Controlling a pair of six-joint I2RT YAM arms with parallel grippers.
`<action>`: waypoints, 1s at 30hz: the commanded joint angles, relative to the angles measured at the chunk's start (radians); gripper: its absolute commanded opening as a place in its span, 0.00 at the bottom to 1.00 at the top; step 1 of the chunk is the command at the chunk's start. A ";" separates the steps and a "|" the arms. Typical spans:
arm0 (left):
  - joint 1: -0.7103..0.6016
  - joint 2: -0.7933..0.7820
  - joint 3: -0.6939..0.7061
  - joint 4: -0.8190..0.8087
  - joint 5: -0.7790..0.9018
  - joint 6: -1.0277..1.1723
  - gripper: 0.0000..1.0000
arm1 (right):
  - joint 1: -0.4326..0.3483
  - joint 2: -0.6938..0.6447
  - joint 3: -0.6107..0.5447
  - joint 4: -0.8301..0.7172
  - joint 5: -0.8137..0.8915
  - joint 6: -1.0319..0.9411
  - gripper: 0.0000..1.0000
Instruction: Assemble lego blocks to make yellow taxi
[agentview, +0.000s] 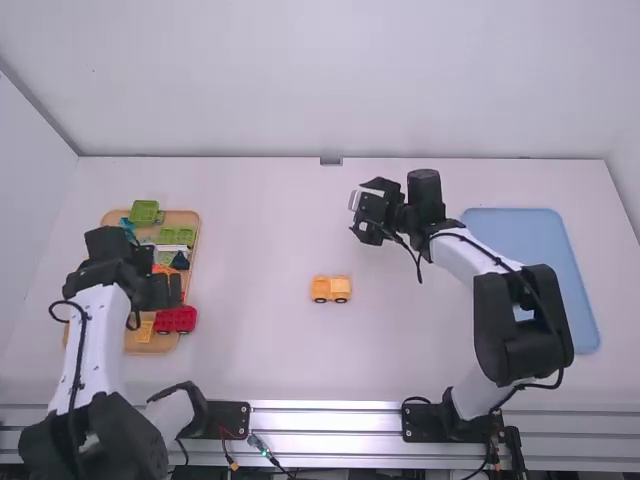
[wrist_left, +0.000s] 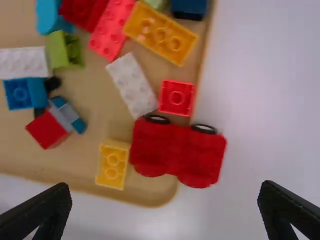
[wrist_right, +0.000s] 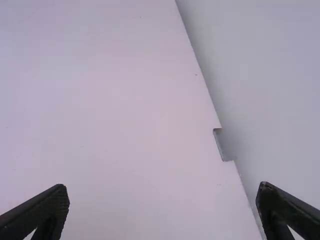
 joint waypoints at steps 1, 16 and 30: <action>0.087 0.069 0.000 0.008 -0.014 0.020 0.99 | -0.013 -0.003 0.004 0.008 0.004 0.011 0.99; 0.227 0.457 0.005 0.116 -0.087 0.229 1.00 | -0.069 -0.003 0.120 0.004 -0.007 0.267 0.99; 0.227 0.492 0.085 0.055 0.020 0.352 0.71 | -0.055 -0.003 0.148 0.006 -0.004 0.269 0.99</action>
